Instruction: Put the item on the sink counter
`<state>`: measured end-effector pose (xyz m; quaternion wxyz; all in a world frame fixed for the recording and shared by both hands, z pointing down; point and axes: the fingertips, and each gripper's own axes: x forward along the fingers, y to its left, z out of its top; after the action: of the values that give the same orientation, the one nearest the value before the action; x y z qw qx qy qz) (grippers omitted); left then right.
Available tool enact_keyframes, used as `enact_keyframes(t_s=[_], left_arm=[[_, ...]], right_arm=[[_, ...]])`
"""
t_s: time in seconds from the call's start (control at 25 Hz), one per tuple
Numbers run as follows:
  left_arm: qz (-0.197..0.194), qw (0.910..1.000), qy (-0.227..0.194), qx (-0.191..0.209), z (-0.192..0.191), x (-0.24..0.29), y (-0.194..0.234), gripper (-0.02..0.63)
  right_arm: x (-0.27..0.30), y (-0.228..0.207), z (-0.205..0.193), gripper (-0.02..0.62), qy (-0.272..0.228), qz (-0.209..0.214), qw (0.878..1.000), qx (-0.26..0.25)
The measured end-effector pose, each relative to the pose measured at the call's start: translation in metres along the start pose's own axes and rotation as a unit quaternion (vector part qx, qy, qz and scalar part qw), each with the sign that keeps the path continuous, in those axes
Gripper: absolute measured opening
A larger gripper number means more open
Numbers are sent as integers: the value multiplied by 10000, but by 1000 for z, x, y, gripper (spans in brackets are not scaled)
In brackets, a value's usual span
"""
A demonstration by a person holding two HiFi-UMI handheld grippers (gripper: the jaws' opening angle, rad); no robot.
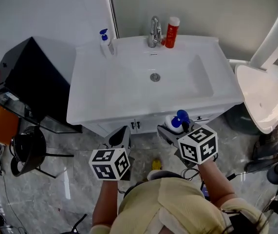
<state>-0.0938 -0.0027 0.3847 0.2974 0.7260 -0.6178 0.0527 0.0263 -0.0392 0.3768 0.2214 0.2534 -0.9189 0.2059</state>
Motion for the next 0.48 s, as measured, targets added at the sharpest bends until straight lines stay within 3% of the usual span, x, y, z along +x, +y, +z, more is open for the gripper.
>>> enact_keyframes(t_s=[0.48], left_arm=[[146,9999,34,31,10,49,-13,40]], right_arm=[[15,-40,15,210,-34,290,9995,-102]])
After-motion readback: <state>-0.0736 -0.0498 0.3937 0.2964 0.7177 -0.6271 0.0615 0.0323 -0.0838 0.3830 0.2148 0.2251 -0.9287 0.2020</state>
